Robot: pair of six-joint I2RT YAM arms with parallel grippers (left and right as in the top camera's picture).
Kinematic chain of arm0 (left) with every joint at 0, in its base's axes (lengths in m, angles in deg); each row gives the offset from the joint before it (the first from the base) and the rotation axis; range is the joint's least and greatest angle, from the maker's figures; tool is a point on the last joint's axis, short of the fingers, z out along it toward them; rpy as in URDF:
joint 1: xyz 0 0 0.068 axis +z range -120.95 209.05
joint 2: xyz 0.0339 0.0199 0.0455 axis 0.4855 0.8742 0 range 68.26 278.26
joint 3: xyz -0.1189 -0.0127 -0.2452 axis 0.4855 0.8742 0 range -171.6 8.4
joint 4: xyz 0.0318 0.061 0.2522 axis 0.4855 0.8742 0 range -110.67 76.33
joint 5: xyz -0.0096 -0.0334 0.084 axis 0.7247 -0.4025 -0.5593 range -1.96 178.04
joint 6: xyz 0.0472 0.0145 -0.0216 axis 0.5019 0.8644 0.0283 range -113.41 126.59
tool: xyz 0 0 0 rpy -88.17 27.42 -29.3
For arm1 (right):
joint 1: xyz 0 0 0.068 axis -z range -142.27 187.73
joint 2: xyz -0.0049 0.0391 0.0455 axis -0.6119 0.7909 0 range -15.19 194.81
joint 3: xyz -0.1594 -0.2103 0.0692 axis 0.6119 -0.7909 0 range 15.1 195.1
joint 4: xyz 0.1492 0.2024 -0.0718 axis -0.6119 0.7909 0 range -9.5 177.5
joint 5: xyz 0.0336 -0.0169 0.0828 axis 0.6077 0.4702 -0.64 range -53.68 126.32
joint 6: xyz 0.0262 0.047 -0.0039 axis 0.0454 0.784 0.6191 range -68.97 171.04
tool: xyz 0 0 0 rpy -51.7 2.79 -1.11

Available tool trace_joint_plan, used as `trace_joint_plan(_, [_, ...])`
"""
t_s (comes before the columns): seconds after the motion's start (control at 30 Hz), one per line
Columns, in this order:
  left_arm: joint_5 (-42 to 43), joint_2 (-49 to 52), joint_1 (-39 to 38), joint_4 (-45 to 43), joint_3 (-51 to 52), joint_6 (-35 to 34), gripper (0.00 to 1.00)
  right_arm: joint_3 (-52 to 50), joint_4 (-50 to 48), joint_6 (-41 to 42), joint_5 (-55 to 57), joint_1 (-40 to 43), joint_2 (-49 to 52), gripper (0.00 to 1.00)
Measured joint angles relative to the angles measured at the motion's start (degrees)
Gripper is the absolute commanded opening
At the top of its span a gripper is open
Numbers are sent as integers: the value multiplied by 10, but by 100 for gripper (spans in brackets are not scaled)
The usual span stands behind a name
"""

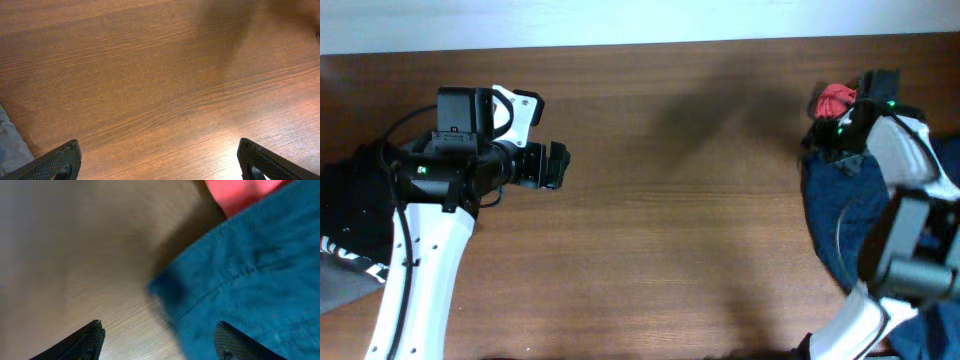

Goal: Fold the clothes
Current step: 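Grasp the navy shorts with the right gripper and drag them toward center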

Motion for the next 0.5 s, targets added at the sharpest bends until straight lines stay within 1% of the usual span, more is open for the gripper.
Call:
trace_joint_plan(0.07, [1, 0, 0, 0, 0, 0, 99, 0, -8, 2, 3, 2, 36, 72])
trace_joint_plan(0.1, [1, 0, 0, 0, 0, 0, 99, 0, -11, 1, 4, 2, 48, 68])
trace_joint_plan(0.13, [1, 0, 0, 0, 0, 0, 99, 0, -12, 0, 11, 0, 60, 63])
trace_joint_plan(0.17, [2, 0, 0, 0, 0, 0, 99, 1, -16, -2, 12, -1, 60, 56])
trace_joint_plan(0.23, [2, 0, 0, 0, 0, 0, 99, 2, -24, -3, 17, -2, 60, 37])
trace_joint_plan(0.27, [2, 0, 0, 0, 0, 0, 99, 2, -23, -5, 20, -2, 61, 22])
trace_joint_plan(0.3, [2, 0, 0, 0, 0, 0, 99, 2, -23, -4, 23, -2, 61, 14])
trace_joint_plan(0.33, [2, 0, 0, 0, 0, 0, 99, 2, -22, -3, 26, -3, 61, 8])
trace_joint_plan(0.4, [2, 0, 0, 0, 0, 0, 99, 2, -14, -3, 29, -3, 61, 4])
trace_joint_plan(0.5, [2, 0, 0, 0, 0, 0, 99, 5, 3, -2, 29, -4, 57, 4])
